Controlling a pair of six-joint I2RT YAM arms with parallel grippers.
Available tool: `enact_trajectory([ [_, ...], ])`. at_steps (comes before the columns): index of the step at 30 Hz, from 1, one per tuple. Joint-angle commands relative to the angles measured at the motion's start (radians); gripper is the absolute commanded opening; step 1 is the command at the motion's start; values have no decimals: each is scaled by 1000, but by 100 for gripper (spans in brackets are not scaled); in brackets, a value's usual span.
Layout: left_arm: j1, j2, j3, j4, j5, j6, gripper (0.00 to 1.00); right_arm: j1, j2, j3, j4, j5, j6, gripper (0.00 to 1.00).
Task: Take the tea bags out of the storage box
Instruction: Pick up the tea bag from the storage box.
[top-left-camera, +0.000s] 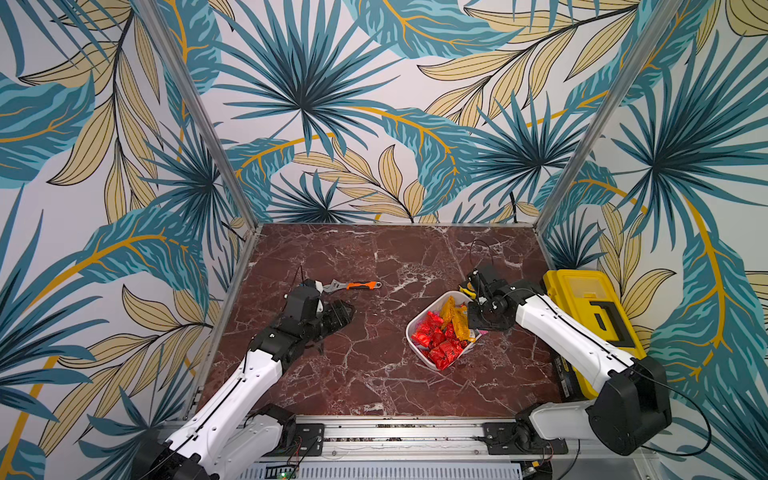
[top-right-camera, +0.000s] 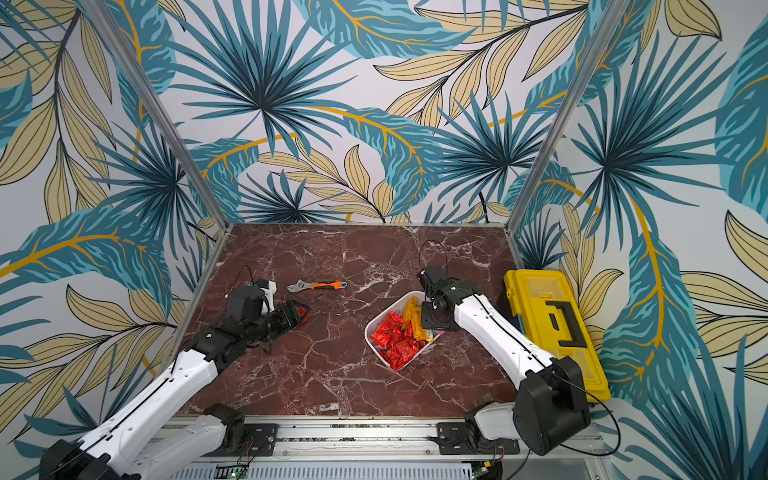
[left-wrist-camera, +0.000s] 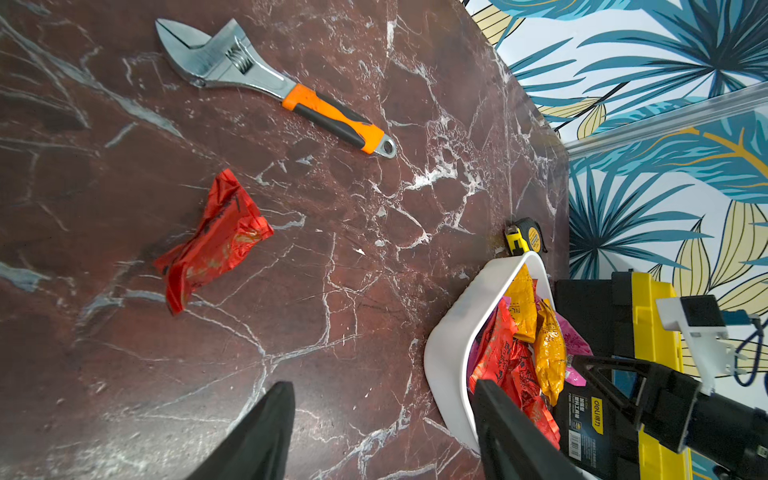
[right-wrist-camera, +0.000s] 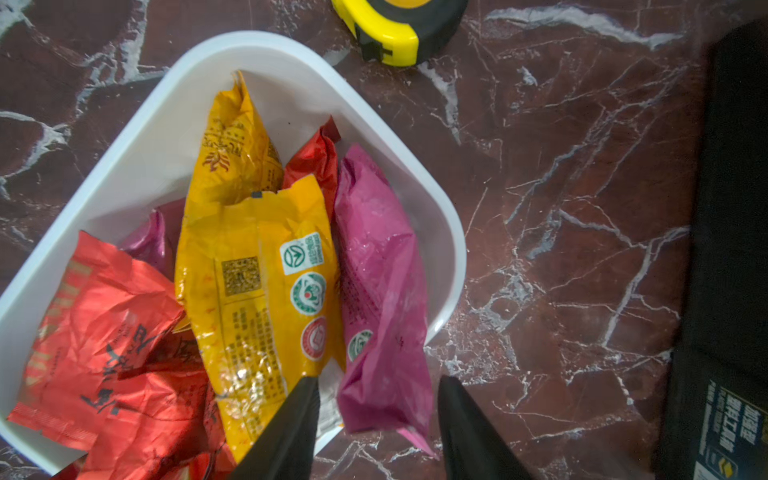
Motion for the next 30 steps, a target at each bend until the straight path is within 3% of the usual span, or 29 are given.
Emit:
enact_trajectory([
  [1,-3,-1,-20,32,8,-7,72,-11,22,3,25,-13,-26,48],
  [18,-2,-16,-12,43,1,-18,70,-21,27,14,26,-23,-50,13],
  [30,-3,-23,-5,37,-5,-24,70,-20,-43,70,-89,30,-46,4],
])
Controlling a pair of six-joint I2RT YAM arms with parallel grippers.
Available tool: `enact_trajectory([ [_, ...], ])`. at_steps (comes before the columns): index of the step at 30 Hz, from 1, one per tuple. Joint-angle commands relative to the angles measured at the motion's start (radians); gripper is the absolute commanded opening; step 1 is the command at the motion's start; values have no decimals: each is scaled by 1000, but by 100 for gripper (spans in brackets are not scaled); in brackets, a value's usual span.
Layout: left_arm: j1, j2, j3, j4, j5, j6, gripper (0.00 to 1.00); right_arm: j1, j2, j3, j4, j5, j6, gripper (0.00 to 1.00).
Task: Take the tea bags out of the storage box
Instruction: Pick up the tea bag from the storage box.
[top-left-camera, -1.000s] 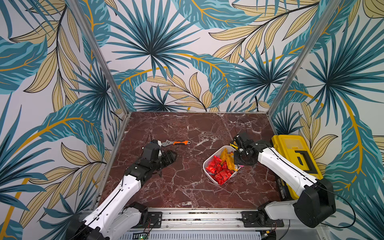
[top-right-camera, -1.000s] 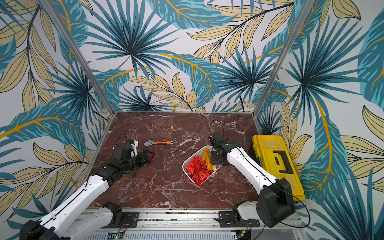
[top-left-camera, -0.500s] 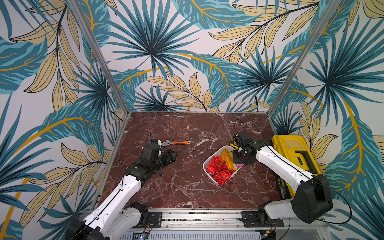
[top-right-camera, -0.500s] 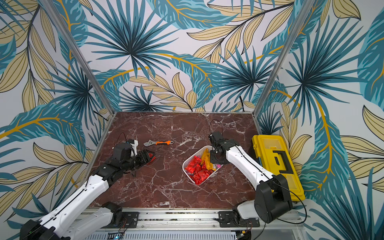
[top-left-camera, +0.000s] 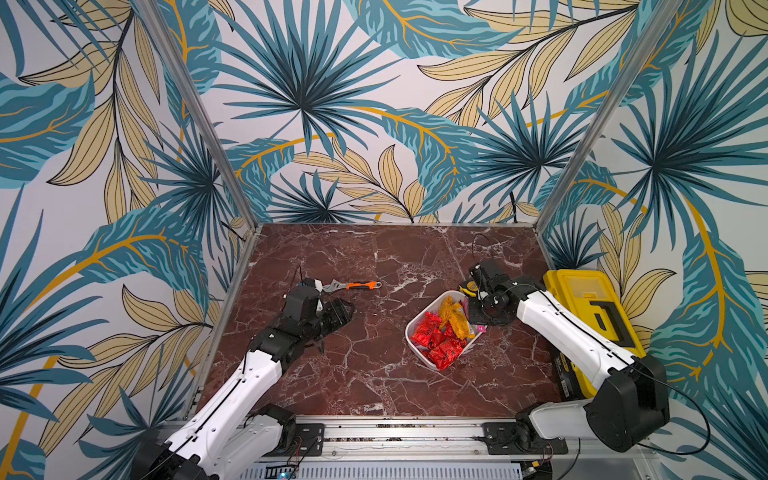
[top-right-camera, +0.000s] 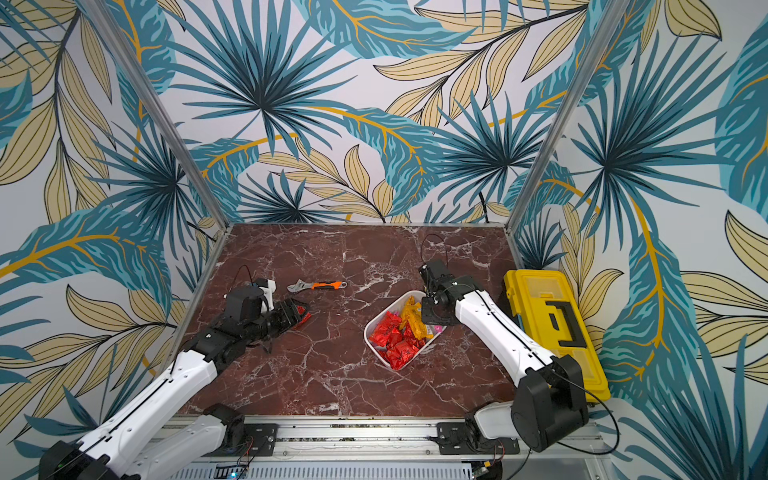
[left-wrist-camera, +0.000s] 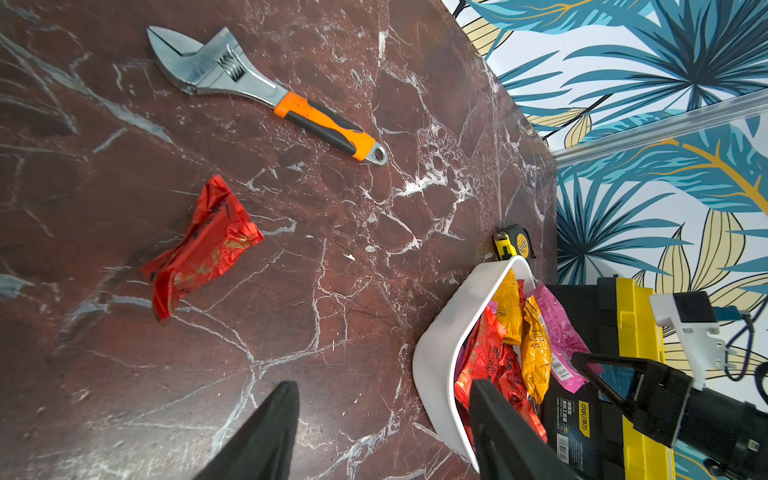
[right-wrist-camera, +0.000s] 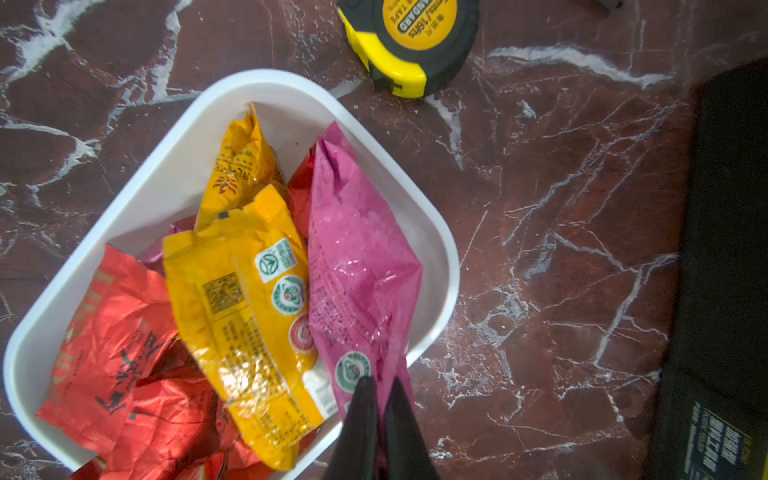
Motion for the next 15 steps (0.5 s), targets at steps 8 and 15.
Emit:
enact_trajectory([
  [8,-1,-41,-1,35,8,-42,74,-2,-111,69,-144,65,3,0],
  [15,-27,-72,-53,257,97,-169,80,16,-195,125,-131,-165,36,0],
])
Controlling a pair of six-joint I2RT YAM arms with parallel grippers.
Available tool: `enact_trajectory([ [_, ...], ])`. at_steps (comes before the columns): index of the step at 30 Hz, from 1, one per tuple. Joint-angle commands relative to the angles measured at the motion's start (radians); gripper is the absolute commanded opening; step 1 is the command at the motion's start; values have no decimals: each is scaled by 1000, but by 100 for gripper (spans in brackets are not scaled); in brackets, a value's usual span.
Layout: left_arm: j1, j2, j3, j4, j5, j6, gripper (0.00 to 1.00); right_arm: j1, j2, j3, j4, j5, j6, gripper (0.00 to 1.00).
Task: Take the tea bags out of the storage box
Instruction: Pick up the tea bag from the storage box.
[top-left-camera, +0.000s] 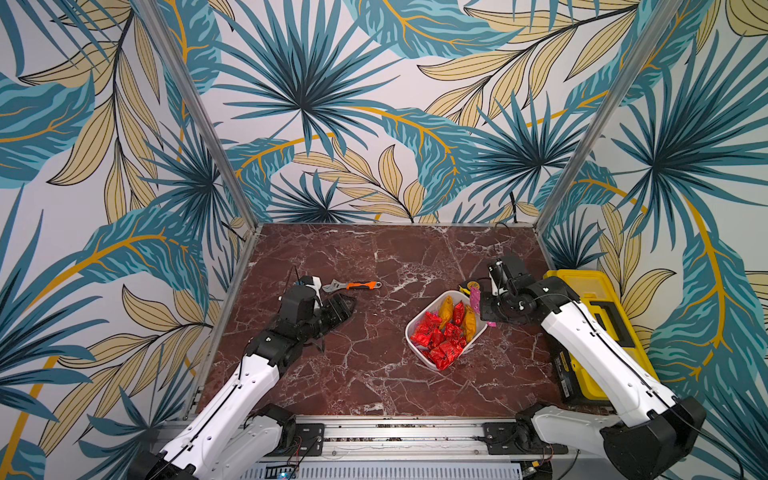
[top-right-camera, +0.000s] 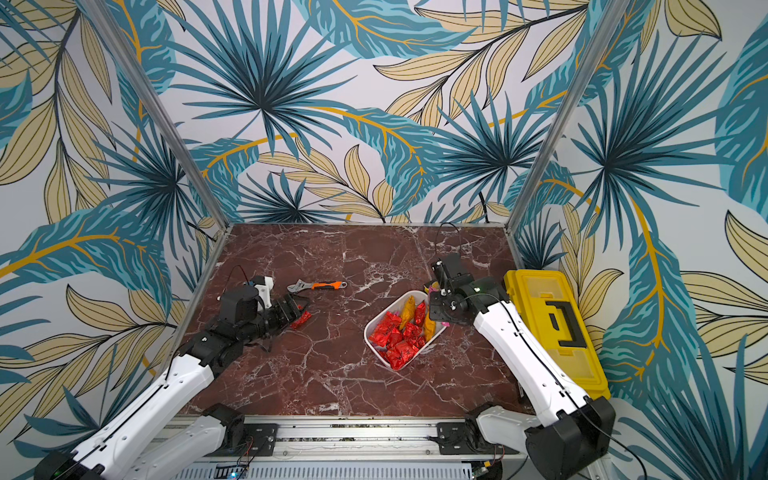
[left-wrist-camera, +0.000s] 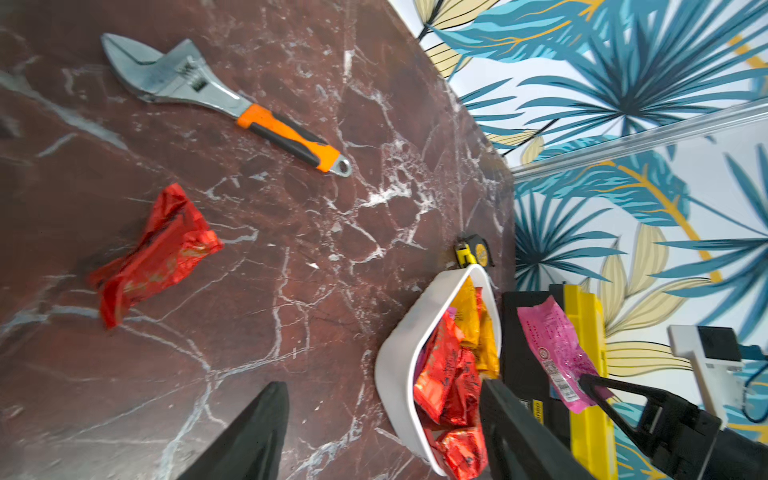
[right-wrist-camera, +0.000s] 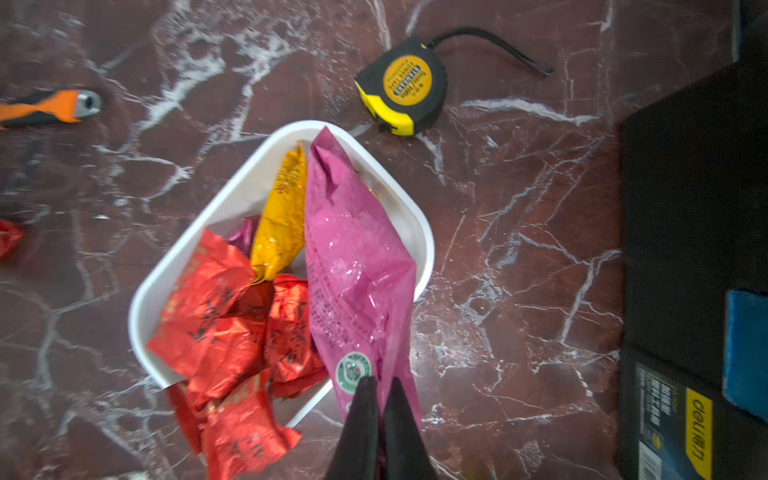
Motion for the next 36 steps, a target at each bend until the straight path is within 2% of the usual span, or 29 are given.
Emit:
enact_trajectory([
  [1,-35,-31,-59,219,57,-103,81,19,-38,24,-3,-158,46,0],
  [6,-125,1,-143,605,60,-256,87,80,-80,-21,180,-364,198,0],
  [10,-203,79,-166,883,45,-311,90,150,-104,-103,474,-507,401,0],
  [15,-275,180,-159,1104,30,-333,92,248,-77,-115,683,-533,532,0],
  [21,-299,254,-157,1196,0,-369,92,273,-71,-123,813,-554,616,0],
  [24,-305,282,-156,1258,-1,-376,86,277,-68,-134,859,-562,640,0],
  [29,-313,306,-163,1339,-24,-382,64,279,-71,-158,900,-566,668,0],
  [36,-315,291,-159,1307,-40,-352,45,281,-76,-196,925,-562,691,0],
])
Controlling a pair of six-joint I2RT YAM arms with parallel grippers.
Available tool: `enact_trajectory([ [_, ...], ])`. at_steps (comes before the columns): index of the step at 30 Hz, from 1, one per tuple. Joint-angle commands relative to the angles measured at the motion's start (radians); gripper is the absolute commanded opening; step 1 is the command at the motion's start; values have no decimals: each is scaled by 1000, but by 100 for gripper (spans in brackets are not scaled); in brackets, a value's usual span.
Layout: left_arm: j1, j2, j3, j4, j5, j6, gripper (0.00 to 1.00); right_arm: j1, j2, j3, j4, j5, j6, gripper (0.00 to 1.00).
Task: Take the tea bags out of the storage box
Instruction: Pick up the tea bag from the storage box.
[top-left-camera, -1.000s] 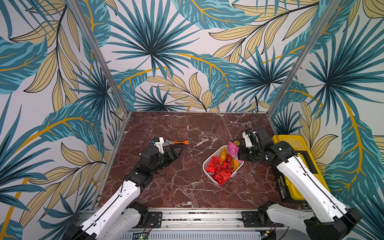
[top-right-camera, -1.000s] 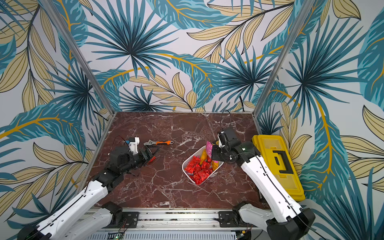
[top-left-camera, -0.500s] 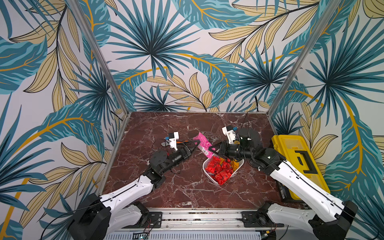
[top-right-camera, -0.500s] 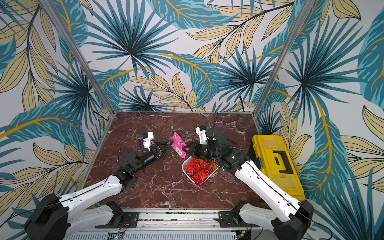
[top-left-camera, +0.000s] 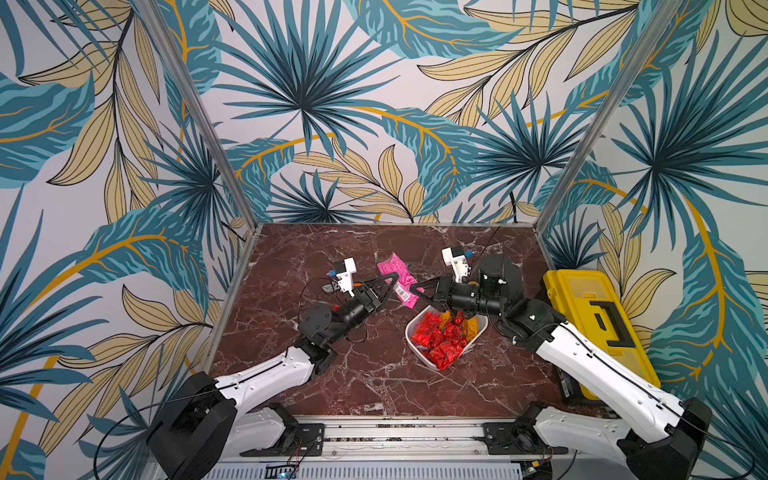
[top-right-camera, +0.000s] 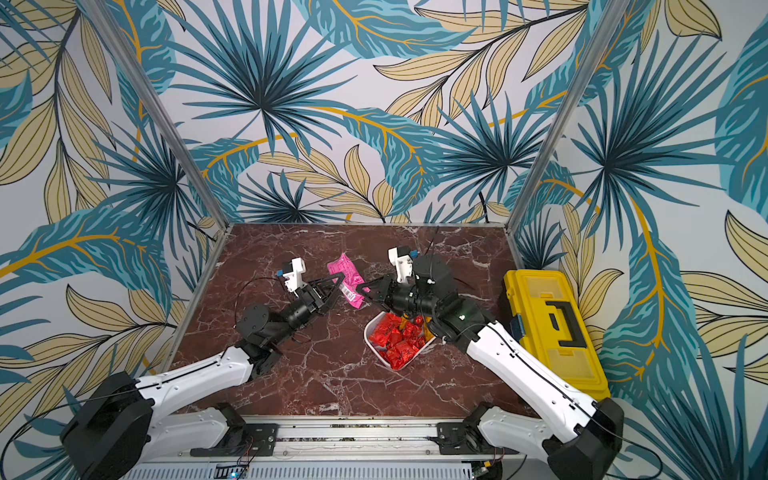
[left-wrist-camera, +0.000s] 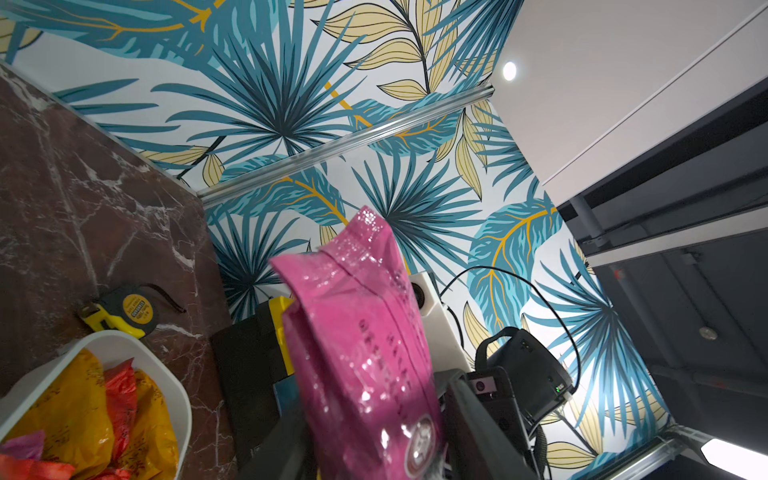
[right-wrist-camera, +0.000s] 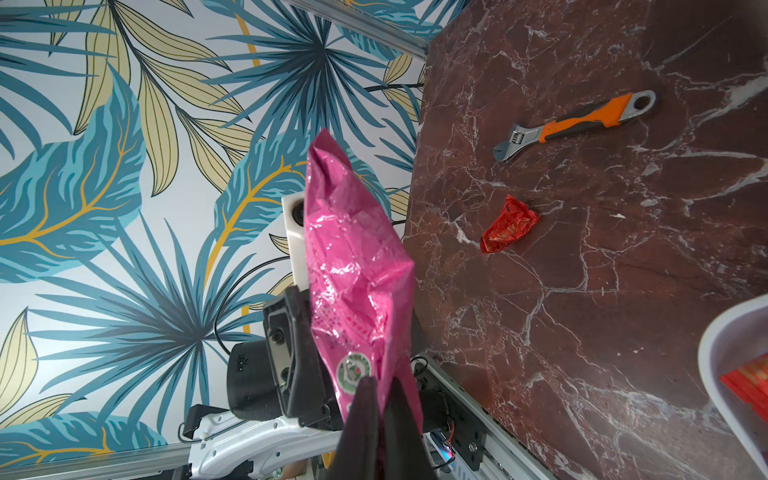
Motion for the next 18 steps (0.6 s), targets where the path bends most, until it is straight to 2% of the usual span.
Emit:
enact_trajectory([
  [1,-3,-15,-14,6,-12,26,42,7,-7,-37,46,-12,20,0],
  [6,-3,-30,-11,-43,-15,51,28,7,-16,-42,21,5,8,0],
  [10,-4,-65,4,-178,-13,102,23,6,-26,-54,-11,32,-11,0],
  [12,-3,-93,13,-269,-15,140,19,6,-35,-63,-31,58,-27,11],
  [15,-3,-146,40,-464,-22,214,8,6,-53,-66,-115,117,-80,33],
  [17,-3,-183,61,-609,-34,266,0,7,-64,-66,-158,156,-120,45],
  [18,-2,-205,71,-689,-49,289,0,5,-70,-64,-189,179,-143,51],
])
